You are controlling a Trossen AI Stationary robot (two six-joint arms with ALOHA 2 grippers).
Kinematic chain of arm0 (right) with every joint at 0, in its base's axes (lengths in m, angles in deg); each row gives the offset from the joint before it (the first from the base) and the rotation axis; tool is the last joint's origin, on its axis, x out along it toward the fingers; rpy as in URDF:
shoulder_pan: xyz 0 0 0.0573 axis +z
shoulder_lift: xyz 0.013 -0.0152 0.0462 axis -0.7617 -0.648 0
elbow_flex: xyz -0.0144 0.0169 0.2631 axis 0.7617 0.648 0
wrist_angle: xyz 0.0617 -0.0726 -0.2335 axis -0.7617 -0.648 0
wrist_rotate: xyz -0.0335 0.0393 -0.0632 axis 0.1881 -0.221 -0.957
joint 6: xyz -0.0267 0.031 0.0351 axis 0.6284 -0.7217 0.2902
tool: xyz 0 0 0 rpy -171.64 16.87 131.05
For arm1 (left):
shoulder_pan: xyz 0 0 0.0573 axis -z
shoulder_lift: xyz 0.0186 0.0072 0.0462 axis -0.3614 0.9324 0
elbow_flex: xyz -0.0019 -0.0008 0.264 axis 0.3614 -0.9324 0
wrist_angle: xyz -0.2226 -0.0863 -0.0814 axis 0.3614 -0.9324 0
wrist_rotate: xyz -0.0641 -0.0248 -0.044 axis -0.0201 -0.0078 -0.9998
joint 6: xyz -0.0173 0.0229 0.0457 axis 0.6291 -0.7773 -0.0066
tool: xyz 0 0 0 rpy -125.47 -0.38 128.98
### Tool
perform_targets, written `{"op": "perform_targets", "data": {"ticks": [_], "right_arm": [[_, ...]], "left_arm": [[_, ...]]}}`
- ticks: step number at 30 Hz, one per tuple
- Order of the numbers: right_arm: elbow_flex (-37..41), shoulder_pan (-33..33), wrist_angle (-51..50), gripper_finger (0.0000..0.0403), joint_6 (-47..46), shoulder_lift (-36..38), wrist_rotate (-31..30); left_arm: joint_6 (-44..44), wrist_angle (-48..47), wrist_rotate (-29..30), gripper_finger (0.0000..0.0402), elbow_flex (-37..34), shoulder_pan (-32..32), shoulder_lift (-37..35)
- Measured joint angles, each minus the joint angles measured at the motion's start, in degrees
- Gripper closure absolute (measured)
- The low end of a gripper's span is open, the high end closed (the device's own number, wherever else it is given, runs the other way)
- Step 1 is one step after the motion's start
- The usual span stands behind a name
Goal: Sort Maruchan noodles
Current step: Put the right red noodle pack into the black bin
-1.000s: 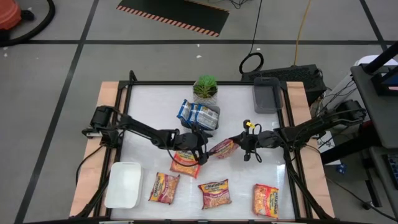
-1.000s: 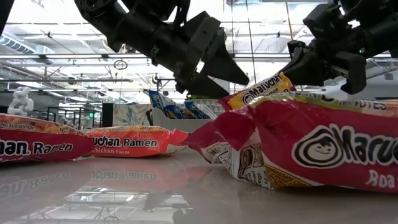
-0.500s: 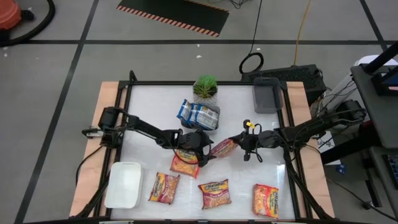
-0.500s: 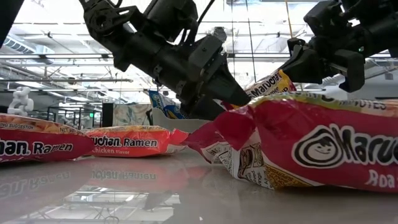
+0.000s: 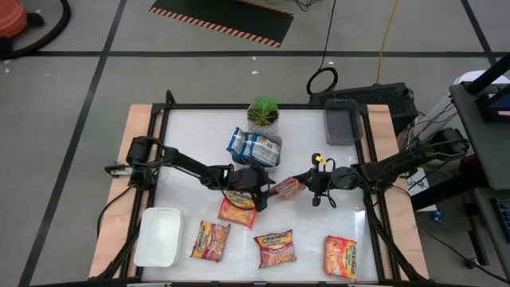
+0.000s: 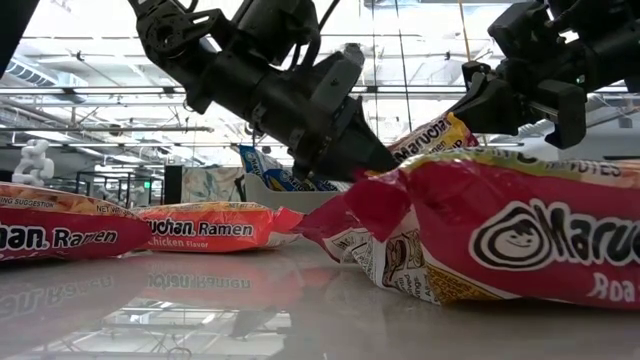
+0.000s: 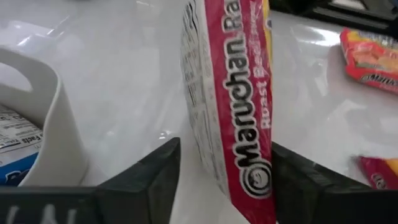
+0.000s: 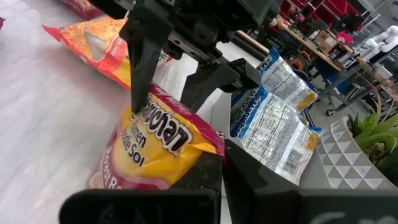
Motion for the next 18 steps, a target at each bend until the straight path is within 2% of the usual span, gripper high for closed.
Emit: {"op": "perform_targets", "data": {"ticks": [10,14,18], "right_arm": [[0.00,0.00,-0.02,0.0403,0.11,0.00,0.04],[0.00,0.00,-0.04,0.0403,0.13,0.00,0.07],[0.00,0.00,-0.04,0.0403,0.15,0.00,0.07]], "left_arm": [[-4.44,-0.46,-1.71,0.0279,0.00,-0.02,0.00],[-5.64,-0.47,-1.84,0.0298,0.00,-0.11,0.00],[-6.20,-0.47,-1.85,0.0300,0.00,-0.13,0.00]]}}
